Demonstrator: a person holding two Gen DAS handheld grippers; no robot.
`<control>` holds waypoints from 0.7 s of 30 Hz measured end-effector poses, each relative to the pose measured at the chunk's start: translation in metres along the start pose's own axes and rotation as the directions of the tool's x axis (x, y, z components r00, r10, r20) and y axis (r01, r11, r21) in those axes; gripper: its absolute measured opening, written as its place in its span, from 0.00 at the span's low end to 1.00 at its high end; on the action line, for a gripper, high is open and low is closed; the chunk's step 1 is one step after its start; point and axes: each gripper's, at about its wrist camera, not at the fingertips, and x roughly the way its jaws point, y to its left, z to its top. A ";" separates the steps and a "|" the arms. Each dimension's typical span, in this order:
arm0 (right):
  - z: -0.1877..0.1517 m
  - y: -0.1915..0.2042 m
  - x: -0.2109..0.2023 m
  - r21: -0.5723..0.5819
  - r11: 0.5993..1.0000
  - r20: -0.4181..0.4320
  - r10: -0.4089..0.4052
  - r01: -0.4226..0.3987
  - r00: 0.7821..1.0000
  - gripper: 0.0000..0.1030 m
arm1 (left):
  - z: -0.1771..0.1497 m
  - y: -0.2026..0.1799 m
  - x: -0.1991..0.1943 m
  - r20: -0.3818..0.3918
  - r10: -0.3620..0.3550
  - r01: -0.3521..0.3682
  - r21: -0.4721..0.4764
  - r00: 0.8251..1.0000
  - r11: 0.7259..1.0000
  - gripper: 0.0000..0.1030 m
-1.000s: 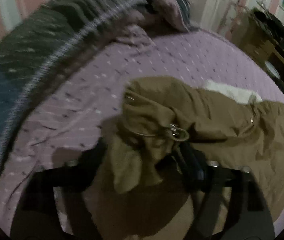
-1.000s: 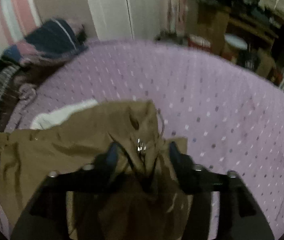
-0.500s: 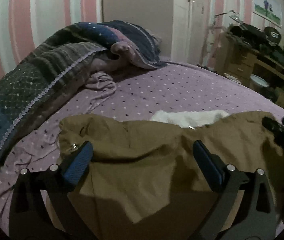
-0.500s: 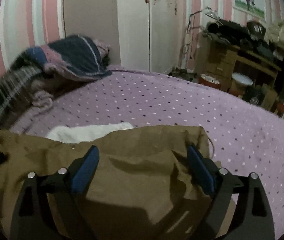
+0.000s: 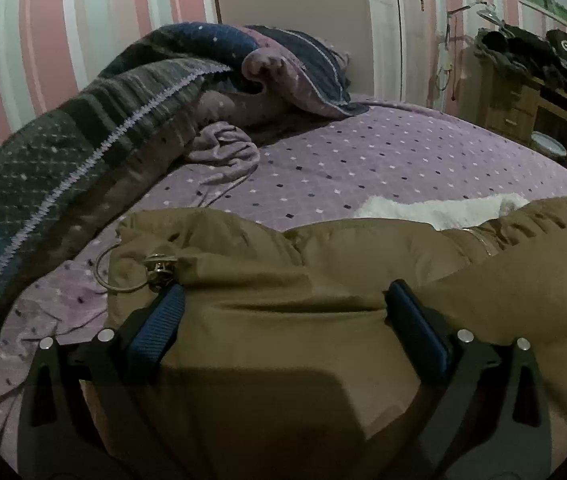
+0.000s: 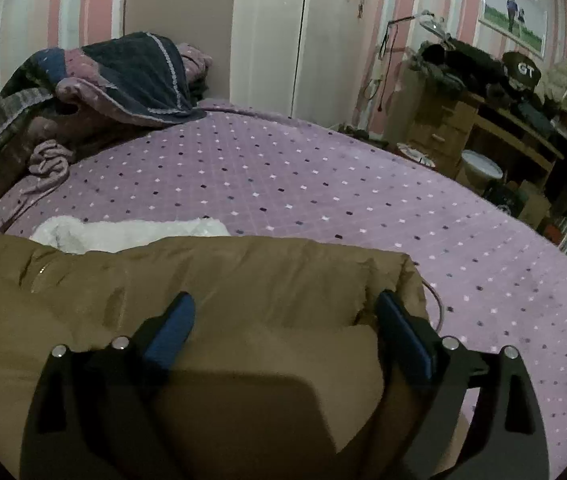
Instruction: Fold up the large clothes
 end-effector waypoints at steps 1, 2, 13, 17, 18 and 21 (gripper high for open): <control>0.001 0.000 0.005 0.008 1.000 -0.002 0.007 -0.007 1.000 0.91 | 0.001 -0.002 0.006 -0.002 -0.004 0.004 -0.005 1.000 1.000 0.97; 0.002 -0.002 0.012 0.017 1.000 -0.005 0.016 -0.015 1.000 0.91 | 0.004 -0.006 0.012 -0.003 -0.011 0.011 -0.011 1.000 1.000 0.97; 0.008 -0.016 0.062 0.129 0.987 -0.003 0.100 -0.099 0.995 0.98 | 0.010 -0.008 0.048 0.025 -0.074 0.075 -0.083 0.997 0.994 0.97; 0.007 -0.021 0.075 0.165 0.977 -0.004 0.134 -0.132 0.991 0.98 | 0.007 -0.007 0.057 0.036 -0.095 0.098 -0.106 0.995 0.990 0.97; 0.007 -0.021 0.076 0.169 0.976 -0.002 0.138 -0.136 0.990 0.98 | 0.006 -0.006 0.059 0.037 -0.103 0.107 -0.112 0.994 0.988 0.97; 0.005 -0.021 0.079 0.172 0.975 -0.003 0.144 -0.141 0.990 0.98 | 0.006 -0.007 0.065 0.034 -0.115 0.118 -0.118 0.993 0.986 0.97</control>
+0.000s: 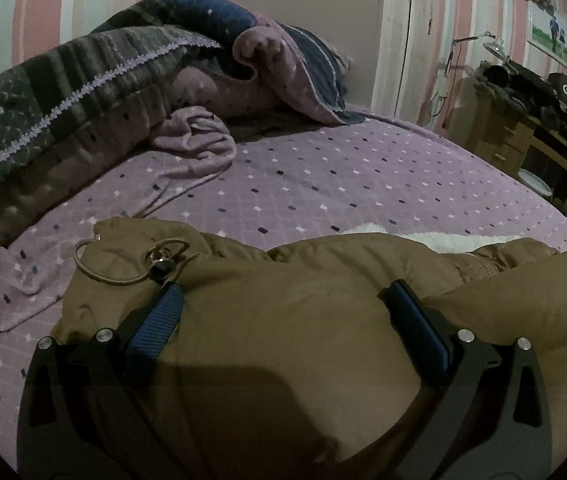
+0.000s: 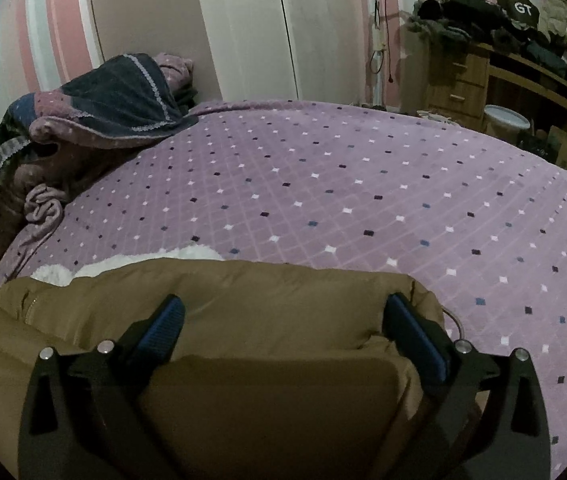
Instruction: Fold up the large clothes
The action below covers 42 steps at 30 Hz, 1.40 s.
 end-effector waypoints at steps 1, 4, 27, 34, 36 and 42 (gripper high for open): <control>0.000 0.000 0.000 0.000 1.000 0.001 0.000 0.000 1.000 0.98 | 0.000 -0.001 0.001 0.001 0.000 0.000 0.000 1.000 1.000 0.97; -0.001 0.000 0.000 0.000 1.000 0.002 0.001 -0.001 1.000 0.98 | 0.001 -0.003 0.003 0.001 0.000 0.000 0.002 1.000 1.000 0.97; -0.004 0.003 -0.001 -0.014 1.000 0.031 -0.021 0.021 0.999 0.98 | -0.005 -0.002 0.005 0.022 -0.015 0.015 0.003 1.000 1.000 0.97; -0.002 0.023 0.006 -0.141 0.978 -0.081 -0.165 0.152 0.983 0.98 | -0.005 -0.004 0.009 0.004 -0.011 0.011 0.014 1.000 1.000 0.97; -0.001 0.032 0.003 -0.198 0.957 -0.185 -0.248 0.211 0.951 0.98 | -0.006 -0.006 0.009 -0.005 -0.010 0.010 0.023 1.000 1.000 0.97; 0.012 0.044 -0.081 -0.146 0.944 -0.269 -0.325 0.295 0.907 0.98 | -0.005 -0.003 0.013 -0.022 -0.020 0.020 0.017 1.000 1.000 0.97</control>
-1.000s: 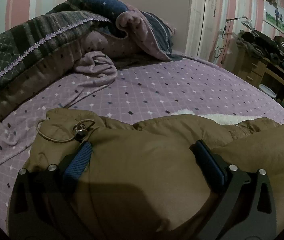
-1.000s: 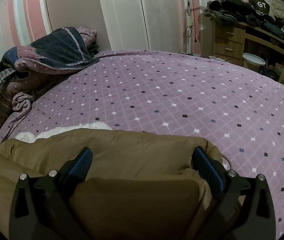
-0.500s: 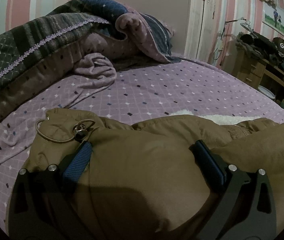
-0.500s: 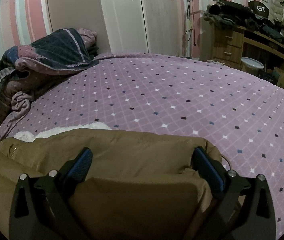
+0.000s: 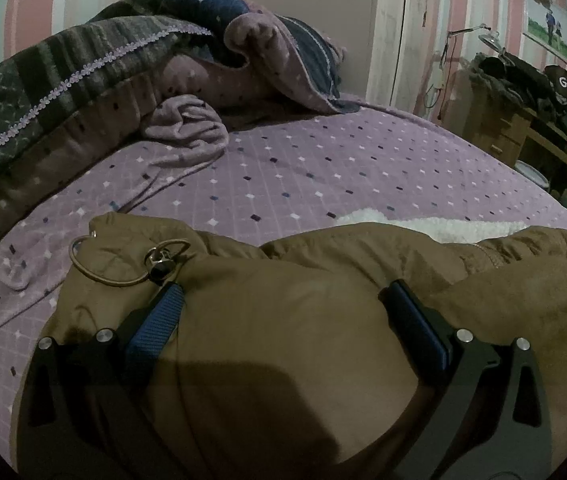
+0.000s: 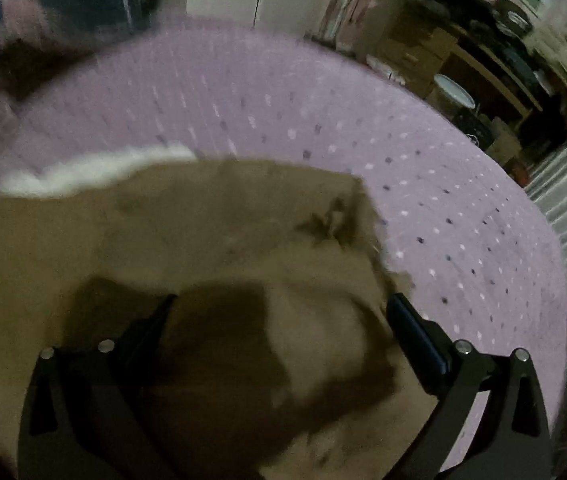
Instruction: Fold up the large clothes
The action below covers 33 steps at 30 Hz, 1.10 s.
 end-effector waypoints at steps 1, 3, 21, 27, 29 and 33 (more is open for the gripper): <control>-0.002 -0.003 -0.016 0.001 1.000 0.038 0.013 -0.013 0.999 0.98 | 0.000 0.001 0.000 0.002 -0.003 0.003 -0.002 1.000 1.000 0.97; -0.005 -0.005 -0.043 -0.040 0.999 0.104 0.012 -0.008 0.994 0.98 | 0.000 0.003 -0.001 0.009 -0.018 0.018 -0.013 1.000 1.000 0.97; -0.102 -0.001 -0.094 -0.157 0.988 0.138 0.027 -0.005 0.990 0.98 | -0.029 0.013 -0.058 -0.016 -0.033 0.033 -0.005 0.999 0.999 0.97; -0.118 -0.044 -0.095 -0.198 0.979 0.196 0.092 -0.053 0.976 0.98 | -0.040 0.019 -0.110 -0.035 0.009 -0.009 -0.006 0.999 1.000 0.97; -0.118 -0.051 -0.087 -0.208 0.975 0.189 0.113 -0.073 0.975 0.98 | -0.044 0.025 -0.129 -0.038 0.028 -0.028 0.002 0.999 1.000 0.97; -0.124 -0.064 -0.071 -0.175 0.975 0.189 0.172 -0.140 0.967 0.98 | -0.052 0.041 -0.166 -0.085 0.068 -0.070 -0.024 0.994 0.997 0.97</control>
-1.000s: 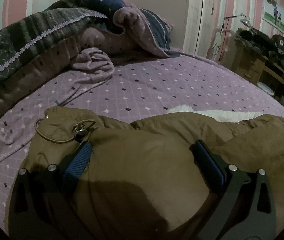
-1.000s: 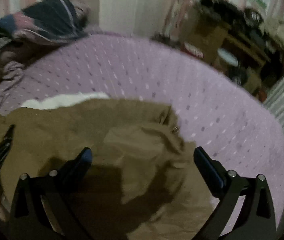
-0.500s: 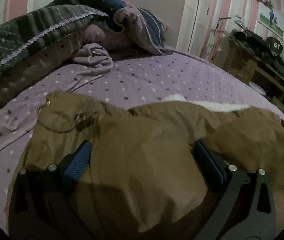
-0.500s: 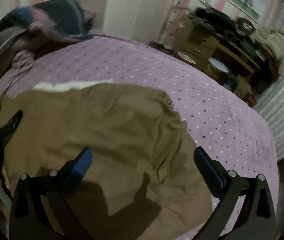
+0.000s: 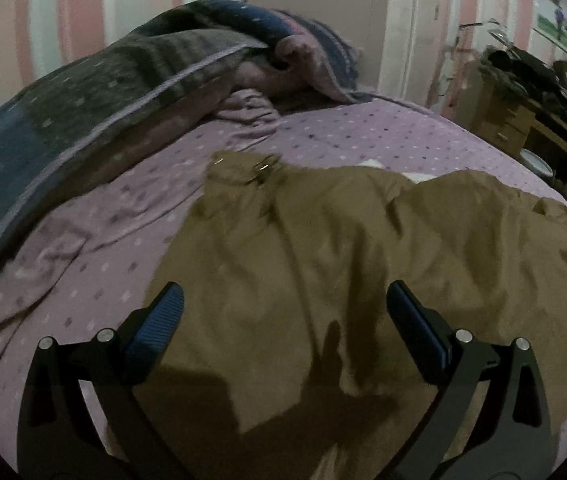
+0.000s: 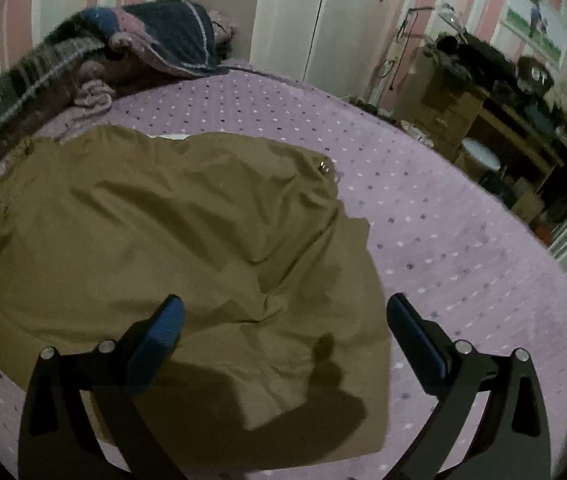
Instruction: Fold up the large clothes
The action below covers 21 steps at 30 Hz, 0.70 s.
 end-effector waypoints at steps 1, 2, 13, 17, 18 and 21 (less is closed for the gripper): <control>-0.003 -0.002 0.002 0.017 1.000 0.004 0.017 -0.017 1.000 0.98 | -0.003 0.005 -0.009 -0.012 0.007 -0.007 -0.002 1.000 1.000 0.97; -0.007 -0.003 0.004 0.034 0.999 0.008 0.033 -0.033 0.999 0.98 | -0.004 0.008 -0.017 -0.011 0.025 -0.025 0.007 1.000 1.000 0.97; -0.026 -0.015 -0.008 0.113 0.993 0.109 0.030 -0.043 0.994 0.98 | -0.007 0.032 -0.040 -0.098 0.063 -0.060 0.031 0.993 0.998 0.97; -0.027 -0.024 -0.024 0.153 0.987 0.152 0.023 -0.047 0.988 0.98 | -0.014 0.042 -0.044 -0.130 0.068 -0.069 -0.005 0.989 0.998 0.97; -0.029 -0.025 -0.026 0.154 0.987 0.155 0.020 -0.044 0.988 0.98 | -0.018 0.045 -0.043 -0.139 0.059 -0.061 -0.011 0.988 0.998 0.97; -0.039 -0.029 -0.022 0.156 0.987 0.133 0.006 -0.027 0.991 0.98 | -0.030 0.046 -0.037 -0.176 0.073 -0.073 0.004 0.982 0.997 0.97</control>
